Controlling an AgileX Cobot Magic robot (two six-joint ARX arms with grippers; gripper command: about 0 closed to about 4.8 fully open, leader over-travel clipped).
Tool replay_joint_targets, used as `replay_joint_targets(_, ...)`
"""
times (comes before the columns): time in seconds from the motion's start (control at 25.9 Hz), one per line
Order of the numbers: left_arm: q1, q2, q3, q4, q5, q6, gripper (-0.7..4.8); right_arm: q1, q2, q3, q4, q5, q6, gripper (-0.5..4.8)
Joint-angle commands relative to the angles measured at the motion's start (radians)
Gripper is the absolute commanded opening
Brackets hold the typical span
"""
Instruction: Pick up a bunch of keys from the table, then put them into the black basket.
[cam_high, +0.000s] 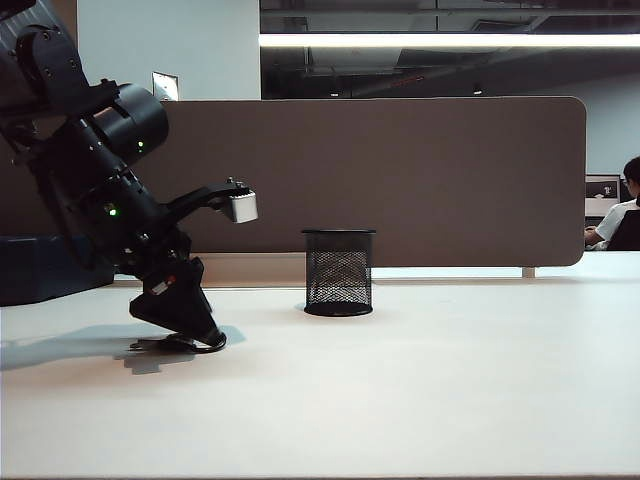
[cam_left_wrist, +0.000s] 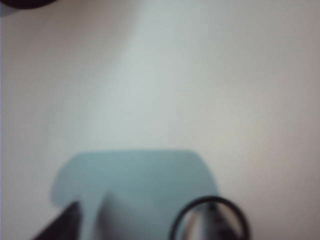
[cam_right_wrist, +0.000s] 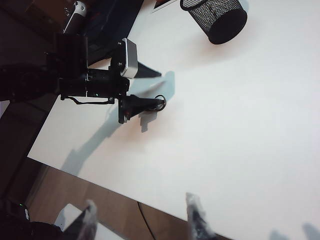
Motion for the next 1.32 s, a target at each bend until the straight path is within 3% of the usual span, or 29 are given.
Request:
replay_joint_targets(0.04, -0.002, 0.013, -0.008, -0.051, -0.031, 0.004, 2.1, 0.001, 0.002, 0.005, 0.01, -0.001, 0.001, 2.34)
replay_joint_targets(0.19, -0.002, 0.013, -0.008, -0.071, -0.032, 0.005, 0.41, 0.001, 0.002, 0.005, 0.011, -0.001, 0.001, 2.34)
replay_joint_targets(0.35, -0.002, 0.013, -0.008, -0.07, -0.036, 0.004, -0.09, 0.001, 0.002, 0.005, 0.011, 0.003, 0.001, 2.33)
replay_joint_targets(1.32, -0.002, -0.095, -0.003, -0.06, -0.037, -0.005, -0.06, 0.001, 0.002, 0.005, 0.011, 0.006, 0.0, 2.3)
